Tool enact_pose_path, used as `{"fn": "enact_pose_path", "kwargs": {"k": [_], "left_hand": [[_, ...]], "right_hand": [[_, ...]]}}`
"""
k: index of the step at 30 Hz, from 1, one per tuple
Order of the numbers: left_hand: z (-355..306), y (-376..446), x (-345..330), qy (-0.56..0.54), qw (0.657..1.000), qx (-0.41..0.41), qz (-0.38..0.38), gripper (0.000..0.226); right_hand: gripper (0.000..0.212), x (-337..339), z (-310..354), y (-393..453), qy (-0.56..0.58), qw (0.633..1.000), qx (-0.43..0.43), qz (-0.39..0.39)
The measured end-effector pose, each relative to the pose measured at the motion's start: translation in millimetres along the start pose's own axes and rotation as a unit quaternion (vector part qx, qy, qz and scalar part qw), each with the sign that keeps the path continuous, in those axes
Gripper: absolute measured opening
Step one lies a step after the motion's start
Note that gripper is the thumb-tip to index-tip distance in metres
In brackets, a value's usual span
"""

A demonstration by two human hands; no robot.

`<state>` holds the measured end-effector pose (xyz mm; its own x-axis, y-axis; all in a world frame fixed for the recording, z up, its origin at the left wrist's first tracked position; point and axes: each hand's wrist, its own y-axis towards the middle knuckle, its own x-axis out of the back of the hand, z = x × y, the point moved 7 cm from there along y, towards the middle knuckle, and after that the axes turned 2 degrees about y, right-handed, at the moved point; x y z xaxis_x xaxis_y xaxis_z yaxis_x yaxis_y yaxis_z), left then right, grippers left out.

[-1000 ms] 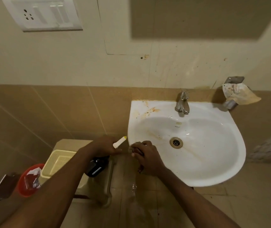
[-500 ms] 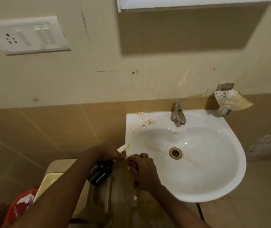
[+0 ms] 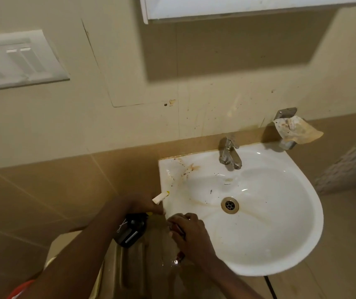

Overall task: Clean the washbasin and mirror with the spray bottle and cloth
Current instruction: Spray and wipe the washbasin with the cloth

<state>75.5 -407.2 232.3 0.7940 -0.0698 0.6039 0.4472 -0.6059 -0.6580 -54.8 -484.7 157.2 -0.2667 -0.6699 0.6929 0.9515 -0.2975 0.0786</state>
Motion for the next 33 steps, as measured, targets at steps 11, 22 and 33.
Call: {"fn": "enact_pose_path", "kwargs": {"k": [11,22,33], "left_hand": [[20.9,8.2,13.3,0.003,0.998,-0.060,0.025,0.016],[22.4,18.1,1.3,0.019,0.995,-0.096,0.028,0.027],[33.3,20.2,5.4,0.028,0.997,-0.053,0.051,0.021]], "right_hand": [[0.028,11.4,16.1,55.3,0.094,0.988,-0.076,-0.095],[0.029,17.7,14.3,-10.3,0.012,1.000,-0.009,0.011],[0.035,26.6,0.3,-32.5,0.023,0.999,-0.026,0.037]]}}
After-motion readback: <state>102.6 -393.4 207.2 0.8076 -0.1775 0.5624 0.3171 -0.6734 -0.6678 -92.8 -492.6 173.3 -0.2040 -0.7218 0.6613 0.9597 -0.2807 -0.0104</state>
